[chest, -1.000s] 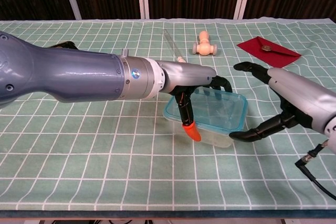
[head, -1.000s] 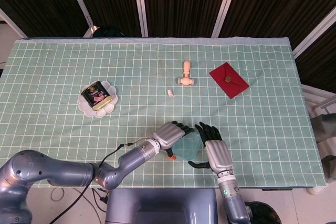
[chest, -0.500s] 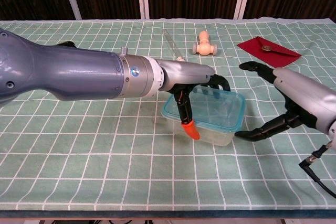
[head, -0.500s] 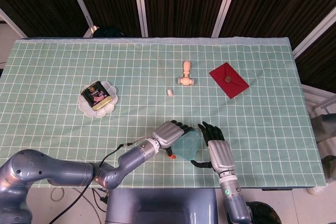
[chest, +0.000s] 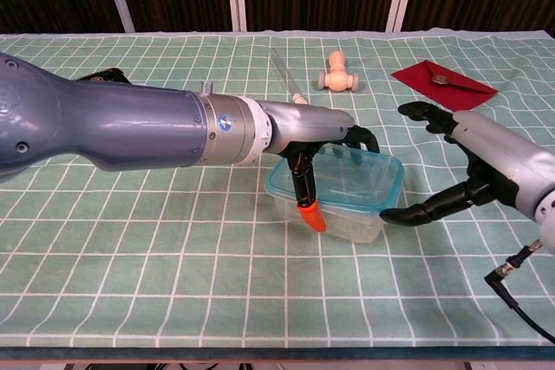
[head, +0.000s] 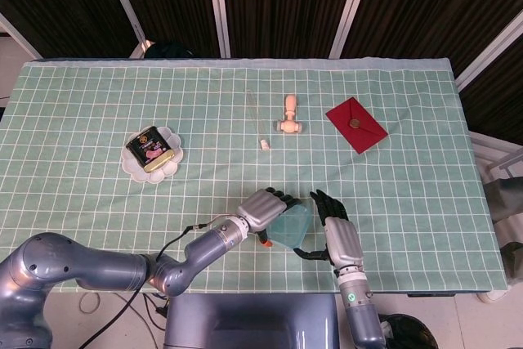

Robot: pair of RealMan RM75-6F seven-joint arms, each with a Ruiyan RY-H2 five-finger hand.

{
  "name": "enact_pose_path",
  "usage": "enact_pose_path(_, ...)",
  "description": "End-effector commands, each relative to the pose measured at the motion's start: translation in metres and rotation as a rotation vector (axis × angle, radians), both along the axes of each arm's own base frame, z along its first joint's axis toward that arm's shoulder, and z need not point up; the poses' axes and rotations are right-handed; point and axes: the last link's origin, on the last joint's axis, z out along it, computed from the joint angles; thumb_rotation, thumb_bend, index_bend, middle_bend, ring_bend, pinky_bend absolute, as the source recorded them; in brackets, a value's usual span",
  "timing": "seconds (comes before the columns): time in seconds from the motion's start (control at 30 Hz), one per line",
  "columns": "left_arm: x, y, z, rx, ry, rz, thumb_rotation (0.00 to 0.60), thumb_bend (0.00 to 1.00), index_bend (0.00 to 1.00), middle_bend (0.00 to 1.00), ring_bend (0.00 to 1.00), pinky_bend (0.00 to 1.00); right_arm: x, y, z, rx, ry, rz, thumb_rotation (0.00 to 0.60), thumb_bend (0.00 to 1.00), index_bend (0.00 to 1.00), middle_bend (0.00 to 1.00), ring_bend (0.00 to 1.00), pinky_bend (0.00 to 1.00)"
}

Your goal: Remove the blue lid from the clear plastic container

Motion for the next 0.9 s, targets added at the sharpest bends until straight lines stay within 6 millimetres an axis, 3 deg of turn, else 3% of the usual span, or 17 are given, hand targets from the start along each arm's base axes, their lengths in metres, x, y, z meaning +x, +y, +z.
enact_pose_path(0.03, 0.000, -0.001, 0.000, 0.000, 0.001, -0.002, 0.600, 0.02, 0.21, 0.23, 0.25, 0.35, 0.003, 0.000, 0.001, 0.000, -0.040, -0.026, 0.600, 0.15, 0.00, 0.00, 0.00, 0.00)
enact_pose_path(0.3, 0.004, -0.005, -0.003, -0.022, 0.002, -0.002, 0.600, 0.02, 0.19, 0.21, 0.22, 0.34, 0.006, -0.002, 0.001, -0.012, -0.072, -0.030, 0.600, 0.15, 0.00, 0.00, 0.00, 0.00)
enact_pose_path(0.9, 0.011, -0.004, -0.001, -0.097, -0.033, 0.058, 0.600, 0.00, 0.13, 0.15, 0.17, 0.32, -0.017, 0.001, -0.006, -0.092, -0.033, 0.130, 0.600, 0.15, 0.00, 0.00, 0.00, 0.00)
